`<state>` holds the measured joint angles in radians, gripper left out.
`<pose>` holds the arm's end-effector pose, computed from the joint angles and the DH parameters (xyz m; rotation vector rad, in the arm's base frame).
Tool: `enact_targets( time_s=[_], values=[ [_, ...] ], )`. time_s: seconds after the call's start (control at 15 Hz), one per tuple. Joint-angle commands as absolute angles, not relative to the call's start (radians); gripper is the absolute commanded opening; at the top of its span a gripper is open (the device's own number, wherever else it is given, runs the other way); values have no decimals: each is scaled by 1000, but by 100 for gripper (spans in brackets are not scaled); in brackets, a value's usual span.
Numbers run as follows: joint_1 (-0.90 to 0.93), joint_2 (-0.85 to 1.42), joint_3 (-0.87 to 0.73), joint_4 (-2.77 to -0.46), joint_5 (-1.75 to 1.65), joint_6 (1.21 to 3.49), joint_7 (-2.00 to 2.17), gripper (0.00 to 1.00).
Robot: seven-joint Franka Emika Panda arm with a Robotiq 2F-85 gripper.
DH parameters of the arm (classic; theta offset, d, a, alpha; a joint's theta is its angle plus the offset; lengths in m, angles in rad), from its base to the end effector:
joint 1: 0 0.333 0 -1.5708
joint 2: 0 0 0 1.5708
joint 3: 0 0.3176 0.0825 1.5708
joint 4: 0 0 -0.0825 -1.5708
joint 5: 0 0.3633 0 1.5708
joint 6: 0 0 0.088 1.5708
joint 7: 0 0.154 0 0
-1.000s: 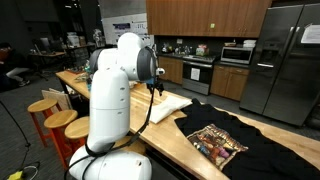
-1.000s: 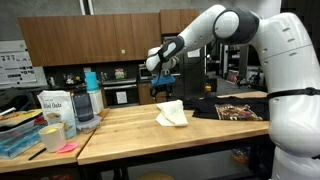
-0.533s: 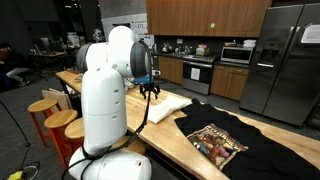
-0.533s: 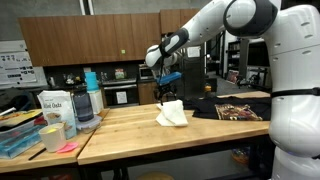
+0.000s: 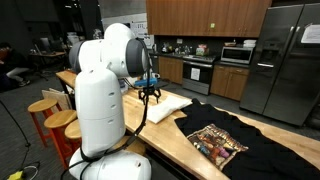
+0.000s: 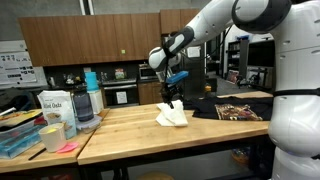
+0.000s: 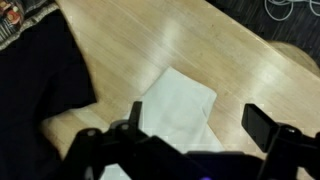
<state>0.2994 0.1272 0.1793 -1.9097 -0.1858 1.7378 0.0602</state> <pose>0.4770 0.2170 0.3775 2.8102 0.6860 -0.3558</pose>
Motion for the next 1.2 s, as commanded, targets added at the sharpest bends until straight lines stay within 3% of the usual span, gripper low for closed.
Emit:
enact_targets(
  time_s=[0.0,0.67,1.13],
  values=[
    [267,84,192,-1974,-228,1740,-59,100],
    [232,101,202,-2053,-238,1907,-376,100],
    [166,125,196,-2045,-64,1934,-810,100]
  ],
)
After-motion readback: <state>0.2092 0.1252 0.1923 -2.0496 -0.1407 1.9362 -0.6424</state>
